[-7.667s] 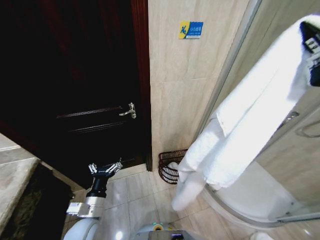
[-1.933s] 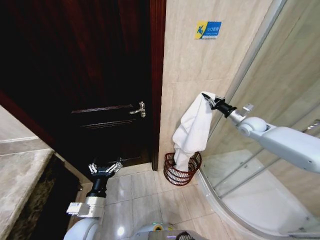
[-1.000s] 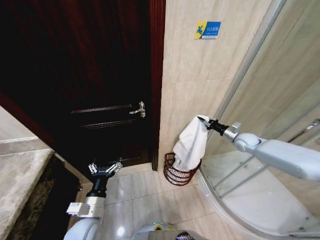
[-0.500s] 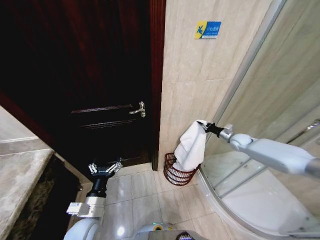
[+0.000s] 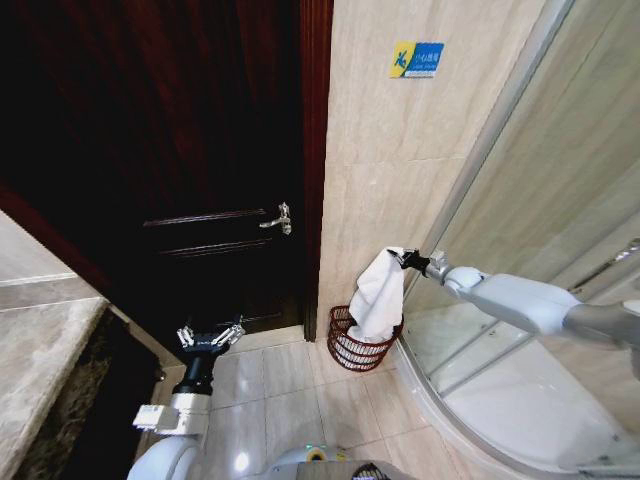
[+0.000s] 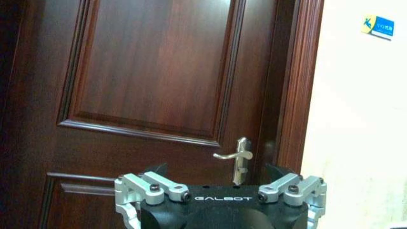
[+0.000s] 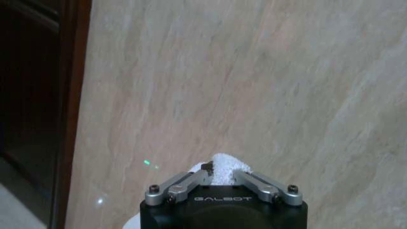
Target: Discard the used towel into the hamper.
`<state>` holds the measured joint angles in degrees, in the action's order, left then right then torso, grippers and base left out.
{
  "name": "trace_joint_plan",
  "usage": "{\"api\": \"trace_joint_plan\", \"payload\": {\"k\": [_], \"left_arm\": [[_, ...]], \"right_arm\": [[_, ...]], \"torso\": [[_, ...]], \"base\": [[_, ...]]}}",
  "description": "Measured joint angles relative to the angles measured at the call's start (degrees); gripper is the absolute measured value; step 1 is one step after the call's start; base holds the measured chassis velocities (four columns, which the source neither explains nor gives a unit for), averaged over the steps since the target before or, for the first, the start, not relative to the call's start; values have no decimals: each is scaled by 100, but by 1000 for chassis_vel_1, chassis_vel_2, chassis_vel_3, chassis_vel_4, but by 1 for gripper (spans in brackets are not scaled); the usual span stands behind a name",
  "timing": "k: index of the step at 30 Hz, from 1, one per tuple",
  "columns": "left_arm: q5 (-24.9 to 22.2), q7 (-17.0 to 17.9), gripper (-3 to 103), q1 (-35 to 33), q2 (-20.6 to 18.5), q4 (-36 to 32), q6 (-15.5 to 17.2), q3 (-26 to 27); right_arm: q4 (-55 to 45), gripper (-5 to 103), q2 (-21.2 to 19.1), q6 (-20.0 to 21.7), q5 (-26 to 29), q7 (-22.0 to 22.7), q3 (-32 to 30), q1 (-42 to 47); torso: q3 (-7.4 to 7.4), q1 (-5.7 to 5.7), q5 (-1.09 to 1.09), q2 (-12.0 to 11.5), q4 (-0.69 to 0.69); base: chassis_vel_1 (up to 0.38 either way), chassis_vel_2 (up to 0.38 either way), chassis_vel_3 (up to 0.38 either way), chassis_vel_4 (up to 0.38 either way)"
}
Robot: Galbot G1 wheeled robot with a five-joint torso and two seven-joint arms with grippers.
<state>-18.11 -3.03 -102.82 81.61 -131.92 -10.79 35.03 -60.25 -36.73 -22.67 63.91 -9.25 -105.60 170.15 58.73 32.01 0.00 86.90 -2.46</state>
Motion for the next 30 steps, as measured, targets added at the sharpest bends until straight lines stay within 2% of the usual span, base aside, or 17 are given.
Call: {"api": "trace_joint_plan", "payload": {"k": [7, 20, 21, 24, 26, 29, 30], "left_arm": [[0, 0, 100, 0, 0, 0, 0, 0], [0, 0, 100, 0, 0, 0, 0, 0], [0, 0, 100, 0, 0, 0, 0, 0], [0, 0, 100, 0, 0, 0, 0, 0], [0, 0, 100, 0, 0, 0, 0, 0], [0, 0, 100, 0, 0, 0, 0, 0], [0, 0, 100, 0, 0, 0, 0, 0]], "right_arm": [[66, 2, -22, 33, -153, -33, 259, 0], [30, 2, -45, 72, -210, 26, 367, -3], [21, -1, -36, 73, -211, 27, 369, -4], [20, 9, -11, 72, -225, 44, 369, -7], [22, 9, -3, 71, -231, 66, 368, -7], [19, 25, 43, 71, -251, 103, 348, -14], [19, 25, 43, 71, -251, 103, 348, -14]], "torso": [[0, 0, 0, 0, 1], [0, 0, 0, 0, 0], [0, 0, 0, 0, 0], [0, 0, 0, 0, 0], [0, 0, 0, 0, 0], [0, 0, 0, 0, 0], [0, 0, 0, 0, 0]], "base": [[0, 0, 0, 0], [0, 0, 0, 0], [0, 0, 0, 0], [0, 0, 0, 0], [0, 0, 0, 0], [0, 0, 0, 0], [0, 0, 0, 0]]}}
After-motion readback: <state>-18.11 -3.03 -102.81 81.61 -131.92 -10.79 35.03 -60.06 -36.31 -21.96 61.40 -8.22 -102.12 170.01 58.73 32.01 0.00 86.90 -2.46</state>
